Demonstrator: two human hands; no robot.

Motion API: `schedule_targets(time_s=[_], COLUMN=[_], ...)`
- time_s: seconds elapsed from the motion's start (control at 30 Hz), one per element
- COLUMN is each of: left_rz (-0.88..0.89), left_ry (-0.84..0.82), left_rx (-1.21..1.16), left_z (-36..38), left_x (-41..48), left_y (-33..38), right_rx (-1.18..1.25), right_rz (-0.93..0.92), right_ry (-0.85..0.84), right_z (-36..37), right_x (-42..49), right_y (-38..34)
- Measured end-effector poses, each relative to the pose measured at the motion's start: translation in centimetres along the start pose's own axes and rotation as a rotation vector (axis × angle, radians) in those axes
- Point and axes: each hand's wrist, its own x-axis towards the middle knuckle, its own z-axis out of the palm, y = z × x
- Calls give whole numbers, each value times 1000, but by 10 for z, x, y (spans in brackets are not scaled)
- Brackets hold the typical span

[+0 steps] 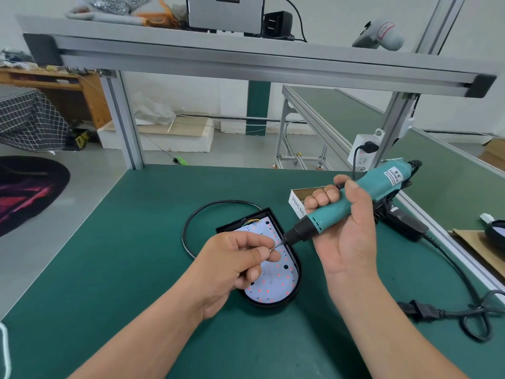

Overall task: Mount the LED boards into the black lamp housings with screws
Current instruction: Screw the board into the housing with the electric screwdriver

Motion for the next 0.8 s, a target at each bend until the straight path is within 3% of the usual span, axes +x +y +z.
schedule_targets(time_s=[0.5,0.8], left_rz=[64,106], left_ry=[82,85], left_rx=[-44,-41], left_z=[2,-1], left_x=[3,2], left_y=[-3,-1], right_rx=[-125,-31], right_rz=[-93,-79], right_ry=[-38,4], right_z=[4,-2], right_x=[-4,2], right_y=[4,-7])
